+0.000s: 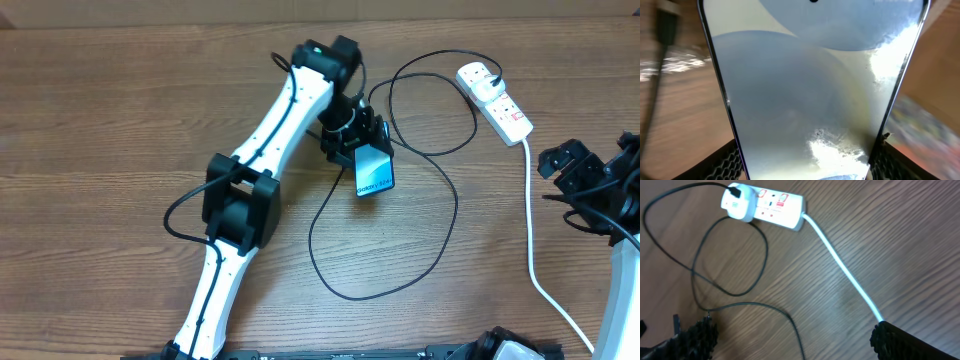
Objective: Plug charger to phone and switch on socket
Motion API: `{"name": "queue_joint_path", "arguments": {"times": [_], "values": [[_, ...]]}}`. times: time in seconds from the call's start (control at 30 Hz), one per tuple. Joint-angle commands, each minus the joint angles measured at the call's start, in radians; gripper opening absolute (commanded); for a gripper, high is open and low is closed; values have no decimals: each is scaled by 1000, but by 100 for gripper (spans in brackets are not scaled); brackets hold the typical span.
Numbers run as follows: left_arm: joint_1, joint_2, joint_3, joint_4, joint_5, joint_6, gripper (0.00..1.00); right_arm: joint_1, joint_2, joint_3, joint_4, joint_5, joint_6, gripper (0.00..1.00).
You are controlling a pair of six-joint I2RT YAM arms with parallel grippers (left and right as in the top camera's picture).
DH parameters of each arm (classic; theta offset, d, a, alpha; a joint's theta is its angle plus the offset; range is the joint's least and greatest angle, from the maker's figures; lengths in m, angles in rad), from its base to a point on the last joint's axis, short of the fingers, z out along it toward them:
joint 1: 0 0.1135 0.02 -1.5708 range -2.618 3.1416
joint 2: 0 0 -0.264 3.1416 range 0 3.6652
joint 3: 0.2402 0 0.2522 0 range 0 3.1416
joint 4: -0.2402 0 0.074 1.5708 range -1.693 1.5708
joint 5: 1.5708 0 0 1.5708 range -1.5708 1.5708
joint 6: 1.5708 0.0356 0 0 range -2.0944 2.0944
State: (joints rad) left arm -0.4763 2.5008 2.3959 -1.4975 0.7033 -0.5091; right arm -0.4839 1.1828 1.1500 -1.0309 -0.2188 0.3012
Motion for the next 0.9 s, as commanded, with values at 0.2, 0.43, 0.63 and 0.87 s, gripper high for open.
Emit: {"name": "queue_joint_path", "arguments": {"times": [0.2, 0.43, 0.63, 0.87], "values": [[128, -11, 28, 11, 643, 64, 67, 9, -6, 35, -68, -393, 52, 100], [187, -11, 28, 12, 810, 54, 67, 263, -6, 35, -68, -454, -131, 99], [210, -11, 28, 13, 877, 14, 67, 600, -6, 35, 130, -379, -114, 99], [237, -10, 28, 13, 877, -46, 67, 828, -7, 75, 293, -13, 64, 99]]}}
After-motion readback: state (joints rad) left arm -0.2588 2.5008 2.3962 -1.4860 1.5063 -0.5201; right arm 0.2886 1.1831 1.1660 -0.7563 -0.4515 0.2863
